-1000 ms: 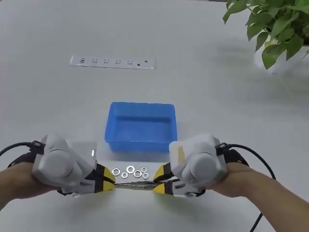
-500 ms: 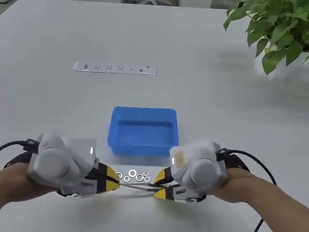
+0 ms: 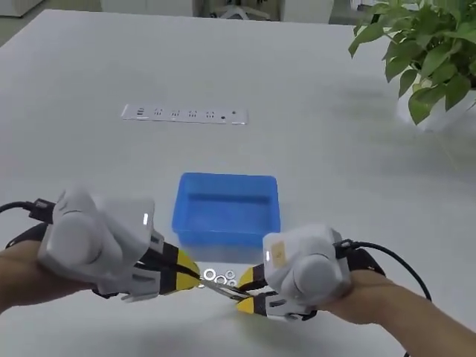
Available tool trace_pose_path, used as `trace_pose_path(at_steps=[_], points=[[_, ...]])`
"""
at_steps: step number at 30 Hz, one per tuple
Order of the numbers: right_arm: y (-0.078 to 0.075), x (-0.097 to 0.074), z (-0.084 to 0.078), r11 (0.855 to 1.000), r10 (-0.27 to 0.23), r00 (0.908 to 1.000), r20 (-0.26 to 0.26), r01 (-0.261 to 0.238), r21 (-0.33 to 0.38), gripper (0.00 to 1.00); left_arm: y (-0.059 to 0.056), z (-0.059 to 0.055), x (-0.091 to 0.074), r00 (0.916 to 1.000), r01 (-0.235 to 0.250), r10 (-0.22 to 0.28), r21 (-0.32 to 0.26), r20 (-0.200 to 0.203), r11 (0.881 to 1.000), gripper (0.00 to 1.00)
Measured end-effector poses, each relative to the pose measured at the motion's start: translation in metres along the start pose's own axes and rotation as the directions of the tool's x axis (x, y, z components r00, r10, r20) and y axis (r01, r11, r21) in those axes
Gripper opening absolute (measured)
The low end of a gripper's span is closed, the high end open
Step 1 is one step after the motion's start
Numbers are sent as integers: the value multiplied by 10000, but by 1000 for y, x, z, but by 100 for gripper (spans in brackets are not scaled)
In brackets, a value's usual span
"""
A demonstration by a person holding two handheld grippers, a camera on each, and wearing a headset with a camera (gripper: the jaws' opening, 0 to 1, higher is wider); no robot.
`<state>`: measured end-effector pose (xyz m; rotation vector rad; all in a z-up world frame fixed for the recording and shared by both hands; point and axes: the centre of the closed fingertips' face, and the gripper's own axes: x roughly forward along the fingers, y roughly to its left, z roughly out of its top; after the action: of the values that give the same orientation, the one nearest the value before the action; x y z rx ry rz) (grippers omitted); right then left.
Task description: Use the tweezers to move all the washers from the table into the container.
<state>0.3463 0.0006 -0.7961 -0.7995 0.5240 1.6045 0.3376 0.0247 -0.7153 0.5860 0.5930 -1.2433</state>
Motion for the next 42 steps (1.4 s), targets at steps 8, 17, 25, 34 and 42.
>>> trace_pose_path(at_steps=[8, 17, 25, 34, 42], points=[[0, -1, 7, 9996, -143, 9994, 326, 135, 233, 12, 0, 18, -4, 9996, 152, -158, 281, 216, 9995, 5], [4, -1, 16, 9995, -149, 9985, 532, 134, 293, 12, -4, 28, -4, 9990, 375, -389, 590, 226, 9976, 5], [6, 2, 23, 9994, -97, 9976, 687, 75, 330, 12, -6, 33, -3, 9987, 449, -463, 679, 190, 9967, 5], [9, 3, 20, 9995, -48, 9981, 621, 28, 328, 12, -9, 41, 4, 9979, 550, -575, 757, 315, 9956, 5], [10, 1, 18, 9991, -82, 9978, 662, 54, 421, 11, -11, 46, 12, 9944, 791, -840, 757, 639, 9940, 6]])
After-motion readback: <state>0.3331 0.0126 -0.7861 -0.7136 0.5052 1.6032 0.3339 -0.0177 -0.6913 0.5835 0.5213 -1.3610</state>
